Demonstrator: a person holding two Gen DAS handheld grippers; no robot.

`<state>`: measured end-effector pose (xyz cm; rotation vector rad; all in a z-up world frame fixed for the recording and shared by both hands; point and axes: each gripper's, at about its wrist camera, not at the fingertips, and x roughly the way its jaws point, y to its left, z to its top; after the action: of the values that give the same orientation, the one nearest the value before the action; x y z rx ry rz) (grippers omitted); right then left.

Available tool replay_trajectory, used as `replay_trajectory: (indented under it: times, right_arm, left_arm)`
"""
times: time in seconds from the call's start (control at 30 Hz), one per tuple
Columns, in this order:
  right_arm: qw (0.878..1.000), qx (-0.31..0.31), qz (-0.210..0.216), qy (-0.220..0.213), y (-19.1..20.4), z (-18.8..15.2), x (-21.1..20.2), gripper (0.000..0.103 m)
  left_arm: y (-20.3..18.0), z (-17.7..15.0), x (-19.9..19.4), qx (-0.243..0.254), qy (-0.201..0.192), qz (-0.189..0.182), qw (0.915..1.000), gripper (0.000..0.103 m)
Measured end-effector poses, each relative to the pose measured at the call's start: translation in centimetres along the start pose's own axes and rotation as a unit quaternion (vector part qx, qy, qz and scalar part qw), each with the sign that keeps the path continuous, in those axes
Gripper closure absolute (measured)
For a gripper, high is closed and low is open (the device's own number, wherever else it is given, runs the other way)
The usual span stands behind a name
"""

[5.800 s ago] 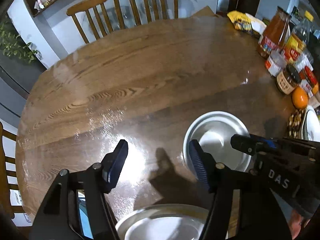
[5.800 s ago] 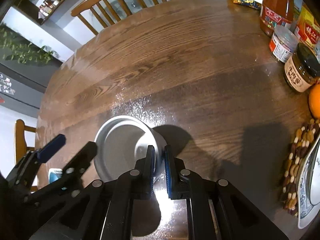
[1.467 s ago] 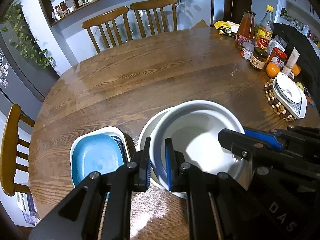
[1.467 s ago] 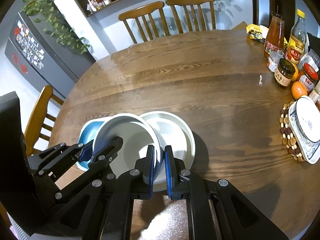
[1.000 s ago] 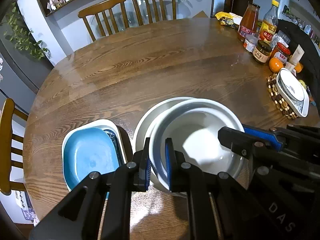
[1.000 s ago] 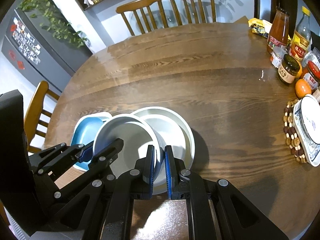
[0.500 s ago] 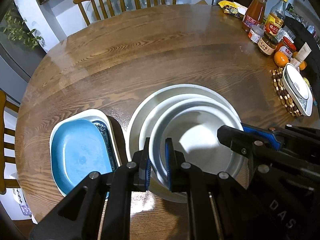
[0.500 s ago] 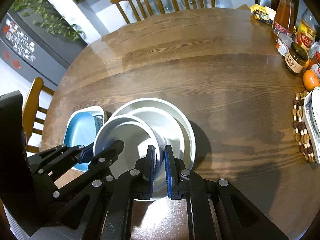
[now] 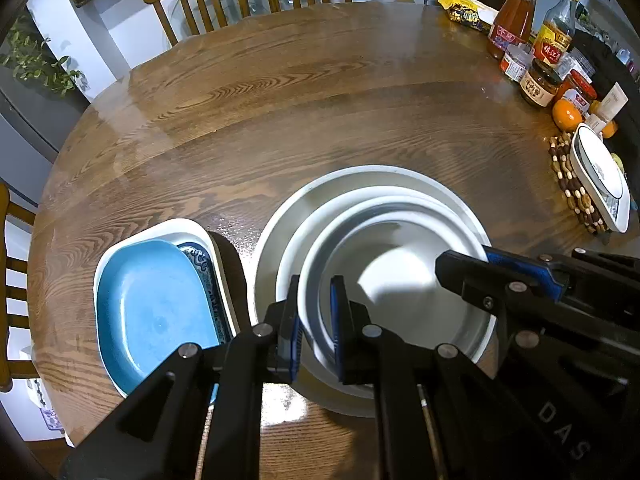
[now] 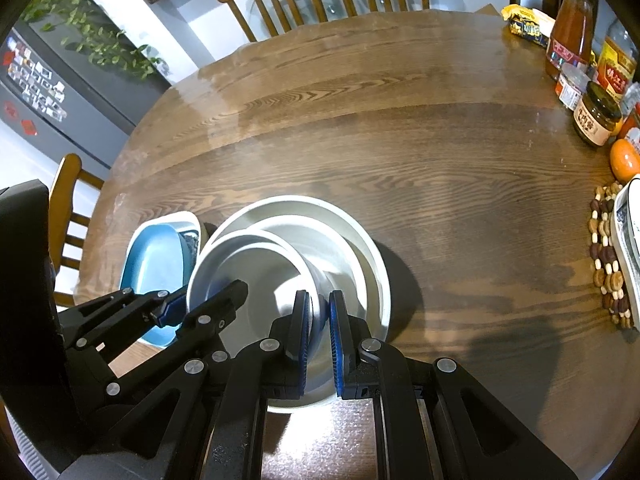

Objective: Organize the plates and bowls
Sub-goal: 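Lower the white ramekin into the nested white bowls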

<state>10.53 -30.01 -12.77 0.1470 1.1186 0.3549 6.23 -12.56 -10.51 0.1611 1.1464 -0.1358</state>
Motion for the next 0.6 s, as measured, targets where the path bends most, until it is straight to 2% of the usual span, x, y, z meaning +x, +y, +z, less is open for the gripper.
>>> replay_trajectory:
  times: [0.6]
  right_arm:
    - [1.000,0.001,0.000,0.003,-0.28,-0.13,0.37,0.092]
  left_arm:
    - [-0.13,-0.18,0.65,0.001,0.004,0.001,1.0000,0.093]
